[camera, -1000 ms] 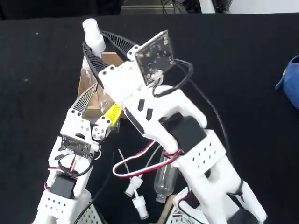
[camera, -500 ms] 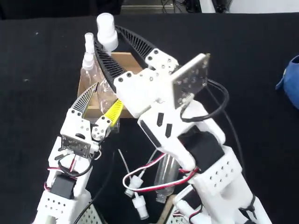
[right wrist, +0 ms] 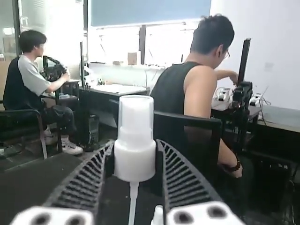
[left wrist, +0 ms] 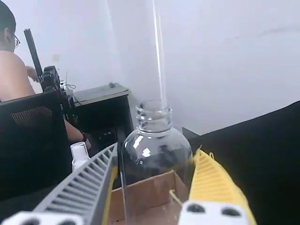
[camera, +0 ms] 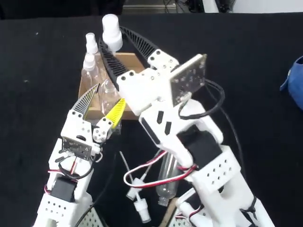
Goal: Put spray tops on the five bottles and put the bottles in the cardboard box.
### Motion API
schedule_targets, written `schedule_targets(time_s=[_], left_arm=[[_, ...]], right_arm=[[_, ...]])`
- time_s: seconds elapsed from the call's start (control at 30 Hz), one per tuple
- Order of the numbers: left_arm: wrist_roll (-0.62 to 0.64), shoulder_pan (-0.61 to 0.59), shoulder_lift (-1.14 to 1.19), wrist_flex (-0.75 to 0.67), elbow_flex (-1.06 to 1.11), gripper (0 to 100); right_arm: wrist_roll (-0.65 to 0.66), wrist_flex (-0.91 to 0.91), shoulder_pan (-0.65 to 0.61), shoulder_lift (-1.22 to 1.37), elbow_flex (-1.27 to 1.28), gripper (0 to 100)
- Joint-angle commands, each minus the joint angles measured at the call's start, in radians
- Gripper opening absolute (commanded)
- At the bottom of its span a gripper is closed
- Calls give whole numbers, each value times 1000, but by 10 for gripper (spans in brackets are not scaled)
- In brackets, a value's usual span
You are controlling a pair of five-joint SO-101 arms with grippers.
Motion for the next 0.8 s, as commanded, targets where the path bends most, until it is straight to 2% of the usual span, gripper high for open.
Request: schedule_targets(time_s=[0.0, 0.4, 0.6, 0.77], left_arm=[[-9, 7, -14, -23, 24, 30], [-11, 7, -14, -25, 24, 30], [-11, 7, -14, -26, 24, 30], [-12, 7, -14, -26, 24, 30]], right_arm=[[9, -29, 20, -31, 21, 11], [6, -23, 15, -206, 291, 11], [8, -18, 12, -240, 349, 15], [8, 26, -78, -242, 337, 132]])
